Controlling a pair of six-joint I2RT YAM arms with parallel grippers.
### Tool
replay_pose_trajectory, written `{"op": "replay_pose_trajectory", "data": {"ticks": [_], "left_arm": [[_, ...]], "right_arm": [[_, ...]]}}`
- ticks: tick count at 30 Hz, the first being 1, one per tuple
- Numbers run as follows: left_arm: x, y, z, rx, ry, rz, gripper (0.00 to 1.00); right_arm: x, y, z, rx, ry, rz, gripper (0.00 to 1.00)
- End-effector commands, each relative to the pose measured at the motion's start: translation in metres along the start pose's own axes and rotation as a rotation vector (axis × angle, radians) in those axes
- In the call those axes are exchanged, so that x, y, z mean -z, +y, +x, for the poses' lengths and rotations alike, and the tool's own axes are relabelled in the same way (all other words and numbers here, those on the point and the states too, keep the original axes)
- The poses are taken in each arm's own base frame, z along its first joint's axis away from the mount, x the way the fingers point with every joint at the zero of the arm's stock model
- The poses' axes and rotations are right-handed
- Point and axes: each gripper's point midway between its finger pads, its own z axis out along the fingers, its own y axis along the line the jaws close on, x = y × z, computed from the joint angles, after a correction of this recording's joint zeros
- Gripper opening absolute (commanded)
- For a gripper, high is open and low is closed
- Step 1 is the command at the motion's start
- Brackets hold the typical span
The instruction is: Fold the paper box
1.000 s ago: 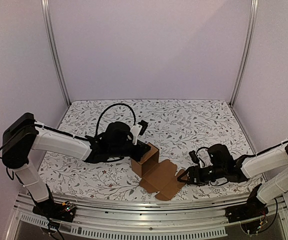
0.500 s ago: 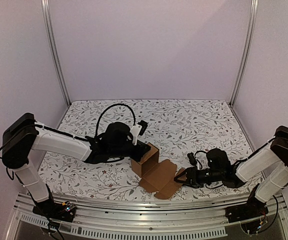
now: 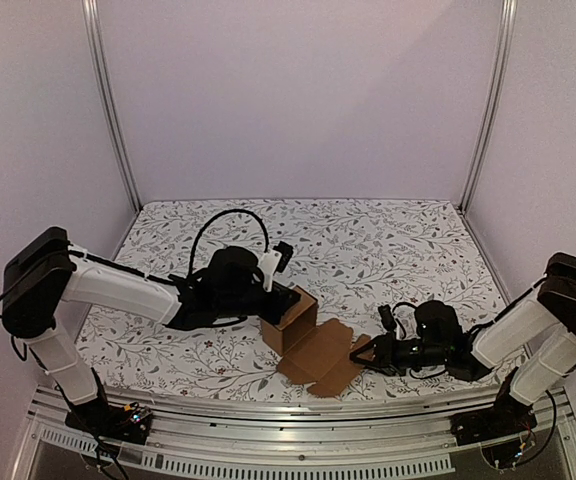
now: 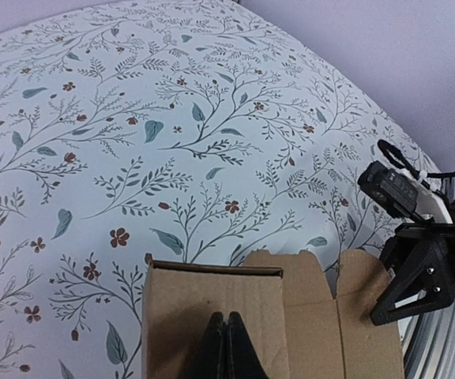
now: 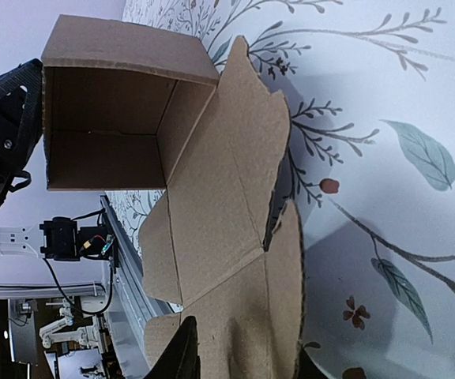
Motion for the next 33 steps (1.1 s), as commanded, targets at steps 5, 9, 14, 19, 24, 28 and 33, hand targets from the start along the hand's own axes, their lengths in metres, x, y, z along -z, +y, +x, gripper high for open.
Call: {"op": "replay_pose_trajectory", "data": {"ticks": [5,9,14,19,24,28,33], "left_arm": [[0.005,0.004,0.023,0.015,0.063,-0.02,0.0],[0.006,0.001,0.021,0.014,0.058,-0.015,0.0],[0.013,0.0,0.017,0.008,0.046,-0.01,0.04],[0.031,0.002,-0.004,-0.016,-0.007,-0.049,0.21],[0.054,-0.001,-0.03,-0.048,-0.058,-0.067,0.34],[0.074,-0.001,-0.047,-0.063,-0.108,-0.086,0.4],[0.098,-0.003,-0.066,-0.084,-0.159,-0.104,0.44]], "right_arm": [[0.007,0.01,-0.011,-0.007,-0.069,-0.015,0.15],[0.007,0.013,-0.013,-0.006,-0.069,-0.015,0.05],[0.009,0.019,-0.014,0.007,-0.06,-0.013,0.0],[0.015,0.03,-0.017,0.06,-0.035,0.032,0.0],[0.033,0.049,-0.022,0.178,0.007,0.113,0.0],[0.051,0.063,-0.025,0.28,0.04,0.171,0.0],[0.071,0.077,-0.027,0.41,0.117,0.254,0.0]]}}
